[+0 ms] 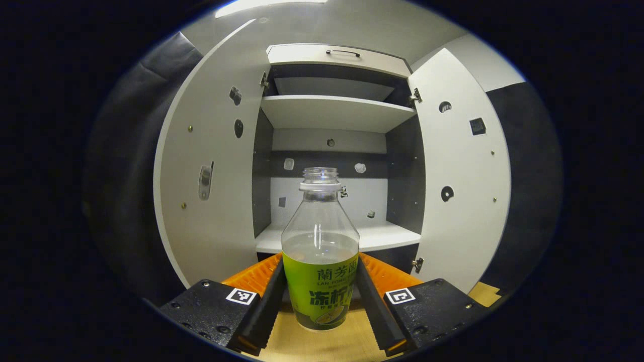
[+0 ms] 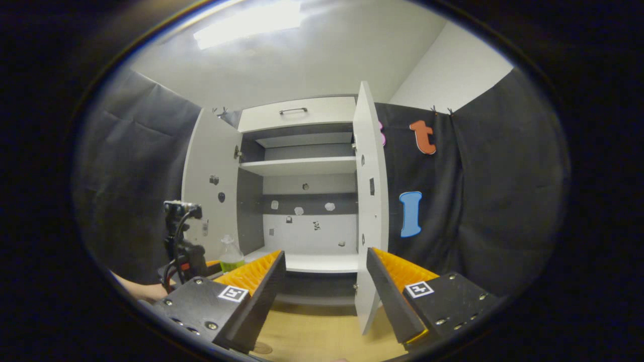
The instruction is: Grasp the bottle in the cabinet with the left hand and place it on the coaster, then close the right door with the right hand and the left door with the left hand.
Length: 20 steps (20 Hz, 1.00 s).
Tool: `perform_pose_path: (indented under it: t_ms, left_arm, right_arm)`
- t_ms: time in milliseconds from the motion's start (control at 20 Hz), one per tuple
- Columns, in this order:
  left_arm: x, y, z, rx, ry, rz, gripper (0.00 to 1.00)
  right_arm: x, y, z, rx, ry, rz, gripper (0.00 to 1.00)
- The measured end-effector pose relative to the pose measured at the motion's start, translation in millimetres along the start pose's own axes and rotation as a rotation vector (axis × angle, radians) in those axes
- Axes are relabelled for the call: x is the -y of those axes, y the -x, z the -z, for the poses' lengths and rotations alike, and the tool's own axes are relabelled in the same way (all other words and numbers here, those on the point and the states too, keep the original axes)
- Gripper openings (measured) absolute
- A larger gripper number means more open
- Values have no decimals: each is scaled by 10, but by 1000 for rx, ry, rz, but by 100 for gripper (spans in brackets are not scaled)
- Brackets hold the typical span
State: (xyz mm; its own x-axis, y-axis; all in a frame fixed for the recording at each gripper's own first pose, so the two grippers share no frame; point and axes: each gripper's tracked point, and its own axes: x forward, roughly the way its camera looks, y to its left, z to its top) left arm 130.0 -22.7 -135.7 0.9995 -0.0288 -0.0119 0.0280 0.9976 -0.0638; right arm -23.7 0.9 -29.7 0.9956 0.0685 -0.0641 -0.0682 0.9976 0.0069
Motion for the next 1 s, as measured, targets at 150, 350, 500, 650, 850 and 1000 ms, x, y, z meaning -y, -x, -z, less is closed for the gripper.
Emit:
perform_pose_path:
  t_ms: [150, 350, 500, 650, 850, 1000]
  left_arm:
    - [77, 141, 463, -63, 21, 15, 78]
    - [48, 327, 1143, -109, 9, 24, 79]
    - [61, 528, 1717, -152, 0, 74, 79]
    - [-15, 670, 2117, -198, -21, 93, 79]
    - [-29, 796, 2512, -265, -19, 111, 79]
    - [28, 797, 2608, -276, 4, 130, 79]
  right_arm:
    - [-38, -82, 85, -16, 28, 3, 98]
    - [-215, -170, 236, -45, 12, -12, 98]
    - [-366, -236, 402, -76, 16, -34, 97]
    - [-500, -324, 570, -117, 32, -39, 98]
    - [-735, -430, 669, -124, -12, -77, 98]
    - [-790, -542, 804, -150, -35, -75, 98]
